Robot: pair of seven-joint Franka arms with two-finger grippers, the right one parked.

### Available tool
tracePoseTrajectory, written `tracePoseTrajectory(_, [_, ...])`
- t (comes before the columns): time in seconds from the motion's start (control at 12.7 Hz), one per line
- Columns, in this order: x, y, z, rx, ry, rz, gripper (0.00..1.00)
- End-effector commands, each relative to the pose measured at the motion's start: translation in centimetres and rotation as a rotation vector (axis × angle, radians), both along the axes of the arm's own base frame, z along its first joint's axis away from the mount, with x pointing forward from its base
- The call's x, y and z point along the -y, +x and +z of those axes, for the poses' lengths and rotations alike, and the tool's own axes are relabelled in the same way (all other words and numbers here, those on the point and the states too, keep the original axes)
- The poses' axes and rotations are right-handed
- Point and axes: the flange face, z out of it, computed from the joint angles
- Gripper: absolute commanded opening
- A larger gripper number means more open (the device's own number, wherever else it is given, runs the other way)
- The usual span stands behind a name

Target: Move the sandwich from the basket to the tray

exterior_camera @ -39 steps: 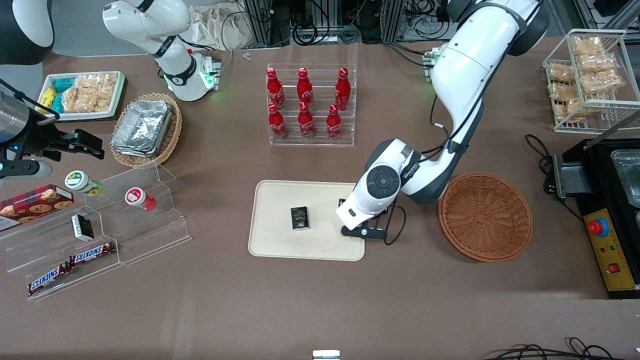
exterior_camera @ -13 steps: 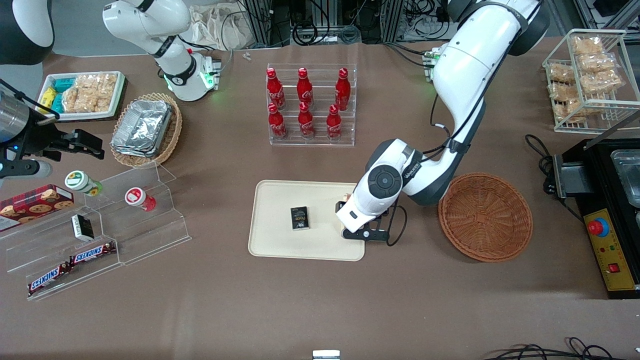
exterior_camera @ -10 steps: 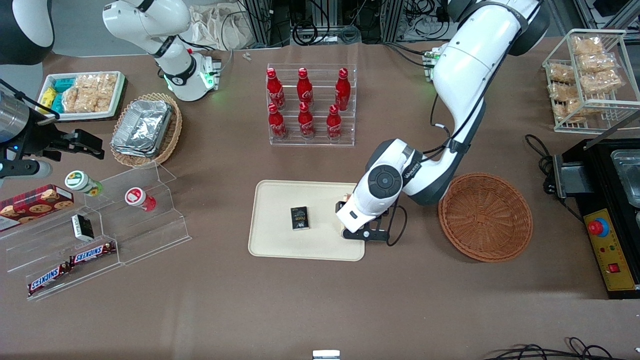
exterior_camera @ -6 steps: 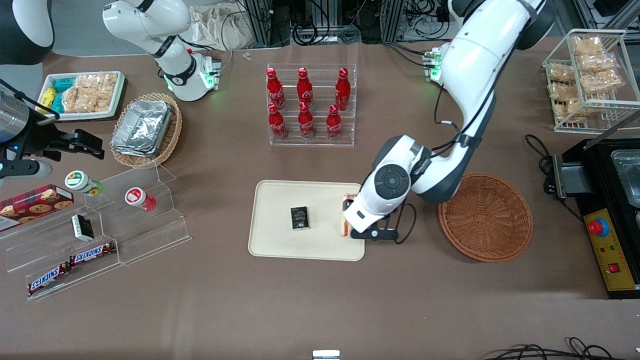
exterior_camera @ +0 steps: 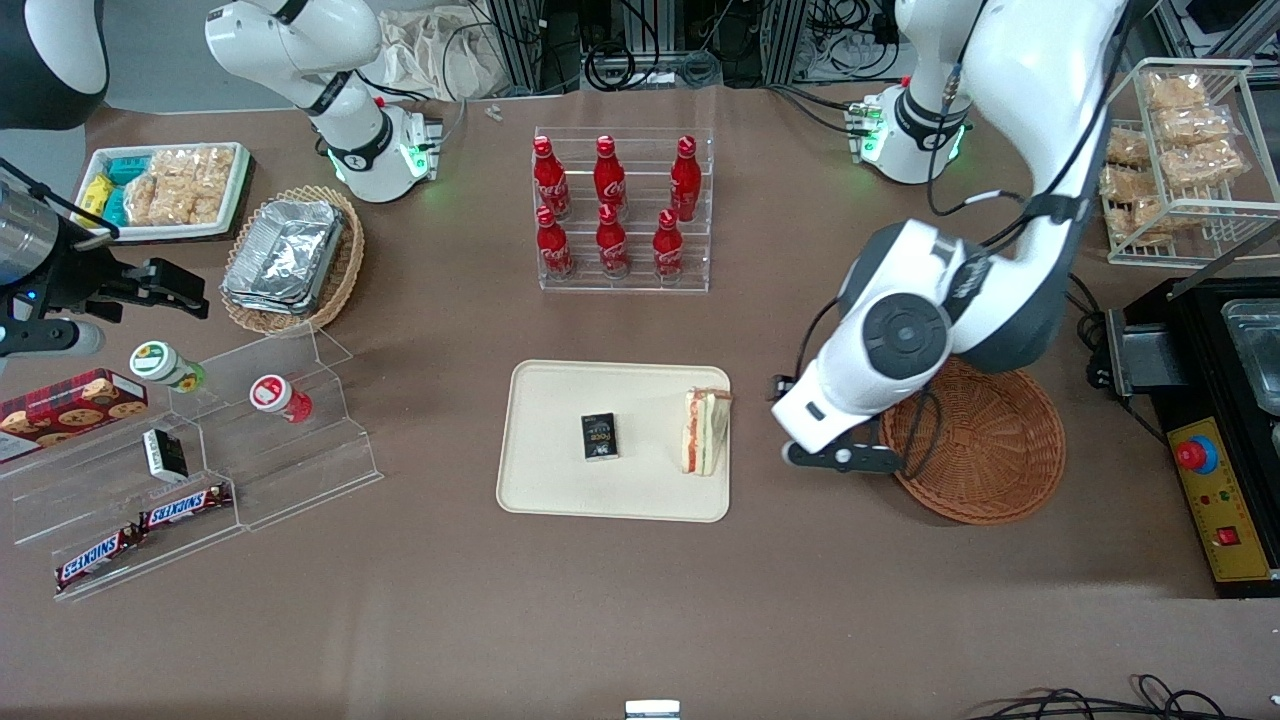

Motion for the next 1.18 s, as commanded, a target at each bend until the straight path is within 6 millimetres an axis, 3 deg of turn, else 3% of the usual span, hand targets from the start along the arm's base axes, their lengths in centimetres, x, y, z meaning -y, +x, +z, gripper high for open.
tracePoseTrajectory(0.0, [-5.6, -2.6, 5.1, 0.007, 0.021, -0.031, 0.99])
tracePoseTrajectory(0.39, [-15.4, -3.3, 12.1, 0.004, 0.057, -0.029, 0.99])
tracePoseTrajectory(0.79, [-22.5, -2.5, 15.2, 0.022, 0.102, 0.082, 1.0])
tracePoseTrajectory(1.1, [-24.8, -2.5, 15.9, 0.023, 0.084, 0.043, 1.0])
